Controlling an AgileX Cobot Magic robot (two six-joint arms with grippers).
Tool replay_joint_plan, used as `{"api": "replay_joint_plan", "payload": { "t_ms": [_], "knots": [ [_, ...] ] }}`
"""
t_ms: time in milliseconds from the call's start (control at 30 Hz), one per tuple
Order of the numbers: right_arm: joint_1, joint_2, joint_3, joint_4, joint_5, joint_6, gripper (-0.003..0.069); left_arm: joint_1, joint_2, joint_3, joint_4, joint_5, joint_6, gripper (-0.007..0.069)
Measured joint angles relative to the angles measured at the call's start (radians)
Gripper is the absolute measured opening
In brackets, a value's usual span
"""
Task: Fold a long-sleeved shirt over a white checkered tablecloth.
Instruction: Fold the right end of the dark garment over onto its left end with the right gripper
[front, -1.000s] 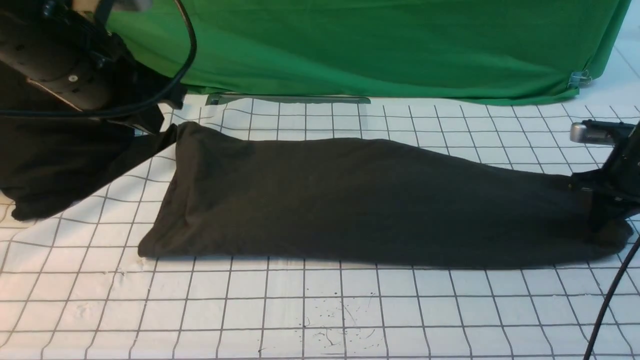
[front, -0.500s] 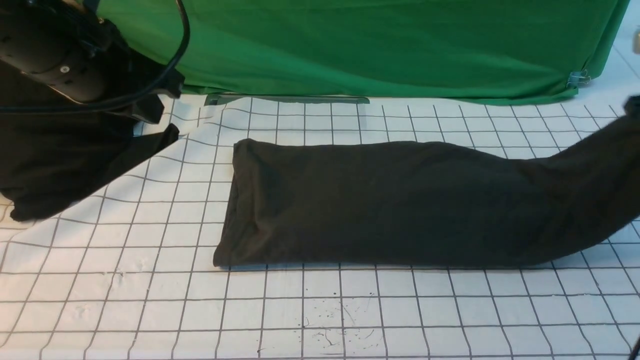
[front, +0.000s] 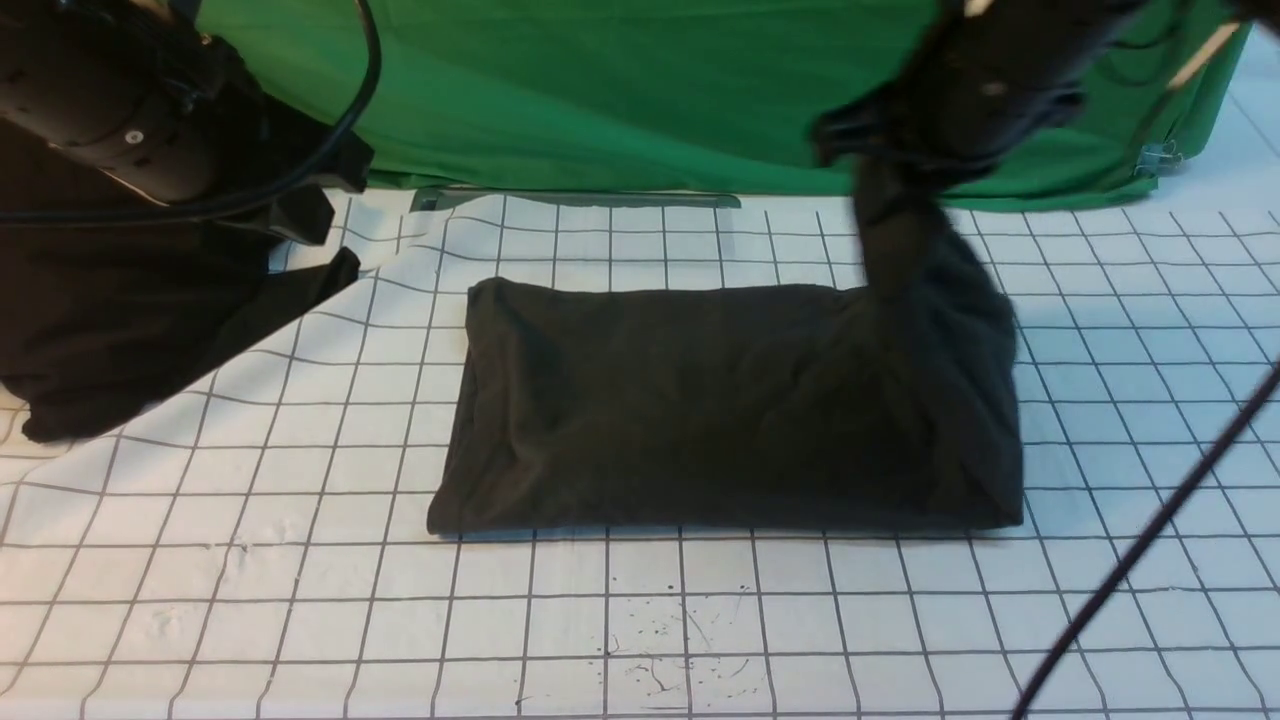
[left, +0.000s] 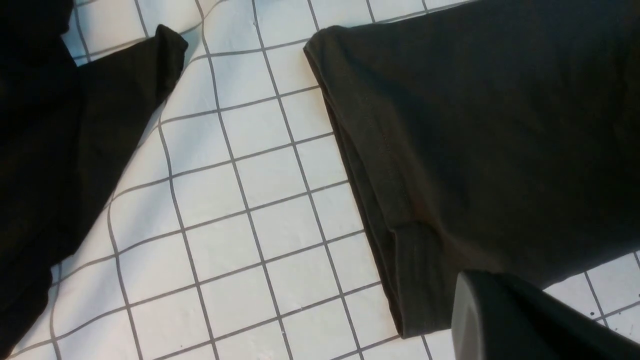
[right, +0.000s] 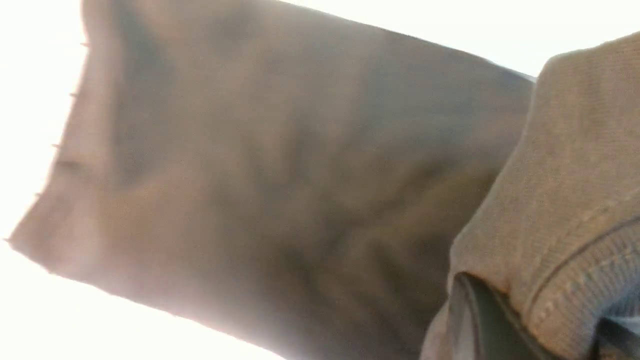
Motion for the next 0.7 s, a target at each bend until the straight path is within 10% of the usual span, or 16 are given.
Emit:
{"api": "replay_joint_plan", "payload": {
  "t_ms": [467, 700],
  "knots": [
    [0.222, 0.301, -0.117, 0.202, -0.197, 0.04, 0.0081, 0.0, 0.0, 0.027, 0.0, -0.003, 0.0, -0.0006],
    [0.275, 0.354, -0.118, 0.224, -0.27, 0.054, 0.0431, 0.0, 0.0, 0.028, 0.0, -0.003, 0.0, -0.0006]
  ]
}}
